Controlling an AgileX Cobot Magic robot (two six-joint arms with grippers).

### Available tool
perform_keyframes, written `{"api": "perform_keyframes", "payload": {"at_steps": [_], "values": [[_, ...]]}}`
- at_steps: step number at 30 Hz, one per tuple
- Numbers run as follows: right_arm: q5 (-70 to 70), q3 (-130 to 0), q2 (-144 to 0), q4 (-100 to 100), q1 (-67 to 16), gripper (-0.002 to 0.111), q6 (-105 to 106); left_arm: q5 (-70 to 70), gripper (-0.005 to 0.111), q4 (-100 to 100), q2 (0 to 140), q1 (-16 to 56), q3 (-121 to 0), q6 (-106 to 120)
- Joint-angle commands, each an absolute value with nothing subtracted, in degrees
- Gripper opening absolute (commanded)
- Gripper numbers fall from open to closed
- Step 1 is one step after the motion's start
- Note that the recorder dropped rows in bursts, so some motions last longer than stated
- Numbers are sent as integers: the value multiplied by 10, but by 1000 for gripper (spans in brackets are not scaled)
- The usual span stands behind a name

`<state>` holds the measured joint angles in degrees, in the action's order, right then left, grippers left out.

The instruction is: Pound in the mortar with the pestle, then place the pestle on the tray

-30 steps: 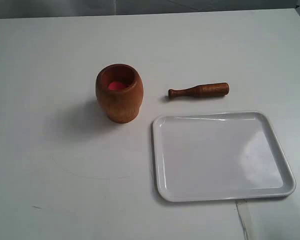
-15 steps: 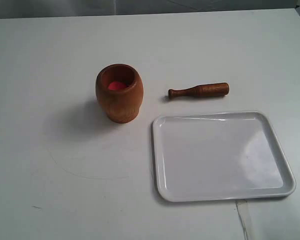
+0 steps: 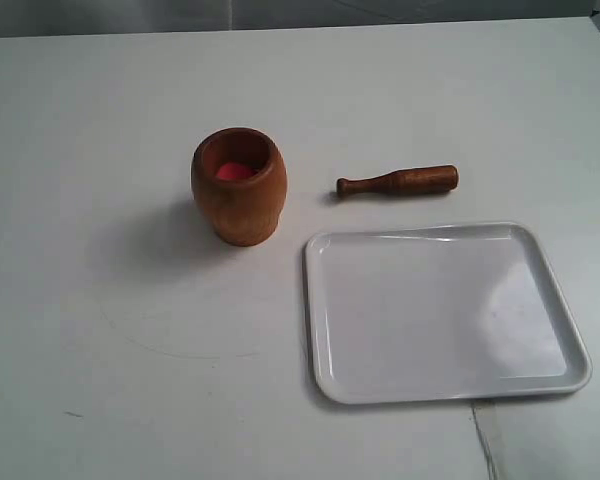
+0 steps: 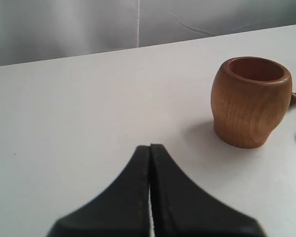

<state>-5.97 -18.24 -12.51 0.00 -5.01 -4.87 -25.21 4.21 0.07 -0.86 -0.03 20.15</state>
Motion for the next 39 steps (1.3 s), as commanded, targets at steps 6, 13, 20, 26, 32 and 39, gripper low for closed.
{"api": "perform_keyframes", "payload": {"at_steps": [6,13,20,26,32,39], "values": [[186,-395,-401,-124,-94,0,167,-250,0,38,0,-4,0,197],[293,-502,-607,-83,-194,0,312,-250,0,38,0,-4,0,197],[355,-598,-793,-54,-289,0,389,-250,0,38,0,-4,0,197],[404,-699,-950,-44,-328,0,422,-250,0,38,0,-4,0,197],[484,-801,-1090,23,-331,0,491,-250,0,38,0,-4,0,197],[460,-858,-1189,46,-332,0,491,-250,0,38,0,-4,0,197]]}}
